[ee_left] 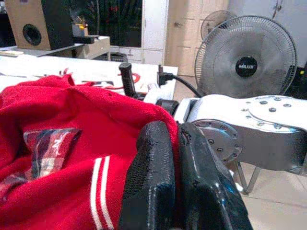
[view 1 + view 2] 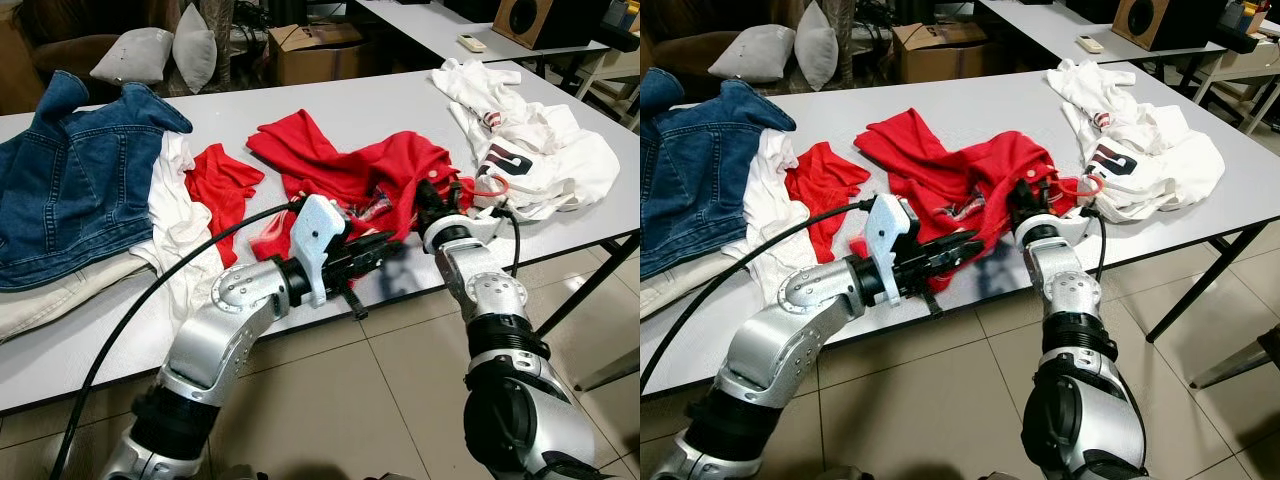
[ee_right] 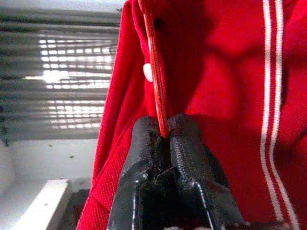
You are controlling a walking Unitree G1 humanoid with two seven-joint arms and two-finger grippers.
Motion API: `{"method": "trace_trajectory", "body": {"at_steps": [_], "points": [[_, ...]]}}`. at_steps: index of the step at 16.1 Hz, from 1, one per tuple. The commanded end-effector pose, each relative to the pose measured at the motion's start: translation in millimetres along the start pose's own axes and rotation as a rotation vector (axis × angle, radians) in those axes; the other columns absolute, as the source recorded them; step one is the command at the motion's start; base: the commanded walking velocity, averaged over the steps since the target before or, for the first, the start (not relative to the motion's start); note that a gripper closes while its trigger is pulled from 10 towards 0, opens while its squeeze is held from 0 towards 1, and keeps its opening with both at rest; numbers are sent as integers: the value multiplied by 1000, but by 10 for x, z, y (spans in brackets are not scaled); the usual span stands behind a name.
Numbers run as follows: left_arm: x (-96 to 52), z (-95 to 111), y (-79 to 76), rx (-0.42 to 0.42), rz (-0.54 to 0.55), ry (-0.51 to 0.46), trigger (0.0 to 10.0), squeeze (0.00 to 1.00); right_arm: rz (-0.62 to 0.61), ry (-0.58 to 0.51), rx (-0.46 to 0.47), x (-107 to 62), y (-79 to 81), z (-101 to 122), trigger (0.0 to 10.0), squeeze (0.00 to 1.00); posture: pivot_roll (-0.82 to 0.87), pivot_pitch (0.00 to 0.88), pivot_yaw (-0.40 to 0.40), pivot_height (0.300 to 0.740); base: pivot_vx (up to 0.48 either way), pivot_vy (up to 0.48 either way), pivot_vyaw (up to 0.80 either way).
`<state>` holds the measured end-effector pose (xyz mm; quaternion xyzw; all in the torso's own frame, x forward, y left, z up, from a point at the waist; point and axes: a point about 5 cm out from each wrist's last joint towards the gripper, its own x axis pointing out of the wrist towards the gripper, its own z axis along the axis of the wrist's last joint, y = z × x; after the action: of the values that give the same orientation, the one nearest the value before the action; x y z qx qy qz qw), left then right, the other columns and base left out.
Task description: Hang hanger
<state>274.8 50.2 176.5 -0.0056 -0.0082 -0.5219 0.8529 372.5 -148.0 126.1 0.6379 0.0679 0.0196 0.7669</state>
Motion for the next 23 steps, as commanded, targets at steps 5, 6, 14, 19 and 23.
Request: {"method": "trace_trajectory", "body": {"at_steps": [5,6,14,19,23], "points": [[208,316,-113,-133,-82,-151,0,0,-50,35,-161,27,1,-106,10000,0,-21,0,-26,740,0,0,0],[231,389,-43,-194,-41,-199,0,0,-57,64,-224,14,-17,-146,10000,0,-21,0,-25,740,0,0,0],[3,343,774,-65,575,-89,0,0,91,268,-506,-326,116,-146,10000,0,-30,0,-18,740,0,0,0],[-17,287,829,-8,608,-37,0,0,86,217,-522,-699,312,97,10000,0,-37,0,-13,740,0,0,0],[-118,-157,915,-41,708,148,0,0,48,237,-462,-944,378,40,10000,0,-48,0,-17,740,0,0,0]]}}
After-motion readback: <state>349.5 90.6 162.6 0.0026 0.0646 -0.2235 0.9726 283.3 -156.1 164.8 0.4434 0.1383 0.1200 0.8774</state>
